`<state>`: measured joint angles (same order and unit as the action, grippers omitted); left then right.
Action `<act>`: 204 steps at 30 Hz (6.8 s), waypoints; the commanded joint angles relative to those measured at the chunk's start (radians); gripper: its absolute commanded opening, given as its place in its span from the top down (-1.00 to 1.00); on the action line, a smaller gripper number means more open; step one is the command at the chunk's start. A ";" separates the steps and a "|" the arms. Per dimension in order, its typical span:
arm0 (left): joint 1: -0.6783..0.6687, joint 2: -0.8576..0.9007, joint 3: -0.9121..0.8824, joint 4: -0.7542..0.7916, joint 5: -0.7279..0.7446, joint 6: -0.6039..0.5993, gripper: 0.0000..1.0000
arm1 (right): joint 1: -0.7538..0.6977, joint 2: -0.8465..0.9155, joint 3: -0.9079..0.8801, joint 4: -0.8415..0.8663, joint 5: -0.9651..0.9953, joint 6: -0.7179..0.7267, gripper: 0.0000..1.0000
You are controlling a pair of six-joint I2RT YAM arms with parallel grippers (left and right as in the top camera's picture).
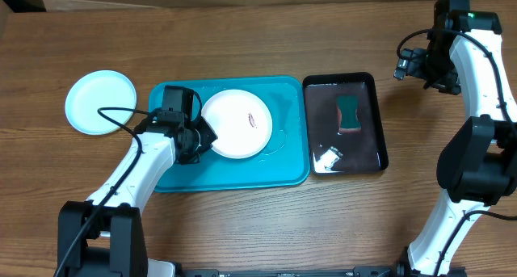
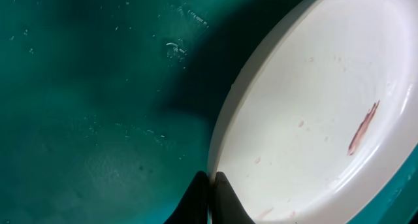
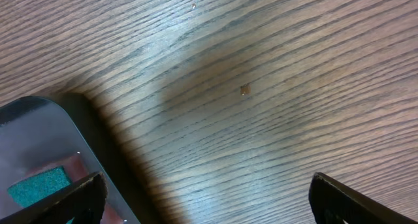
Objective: Clean dirty plates on tray and stack at the side
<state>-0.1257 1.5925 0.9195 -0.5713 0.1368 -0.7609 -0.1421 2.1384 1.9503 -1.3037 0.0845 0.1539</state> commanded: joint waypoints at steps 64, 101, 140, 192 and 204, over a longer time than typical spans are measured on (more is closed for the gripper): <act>-0.009 0.089 -0.035 0.020 0.067 0.130 0.39 | 0.395 -0.070 -0.328 0.218 0.012 0.029 -0.23; -0.014 0.089 -0.035 0.025 0.063 0.134 0.49 | 0.382 -0.056 -0.447 0.356 0.064 0.083 -0.28; -0.014 0.089 -0.035 0.025 0.067 0.134 0.40 | 0.382 -0.056 -0.450 0.389 0.004 0.082 0.37; 0.006 0.074 0.033 -0.041 0.066 0.137 0.63 | 0.382 -0.056 -0.451 0.375 0.004 0.075 0.28; 0.006 0.077 0.023 -0.030 0.055 0.136 0.69 | 0.382 -0.056 -0.451 0.375 0.004 0.075 0.28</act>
<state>-0.1238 1.6722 0.9386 -0.6044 0.2050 -0.6434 0.2428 2.0899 1.5032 -0.9276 0.0853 0.2340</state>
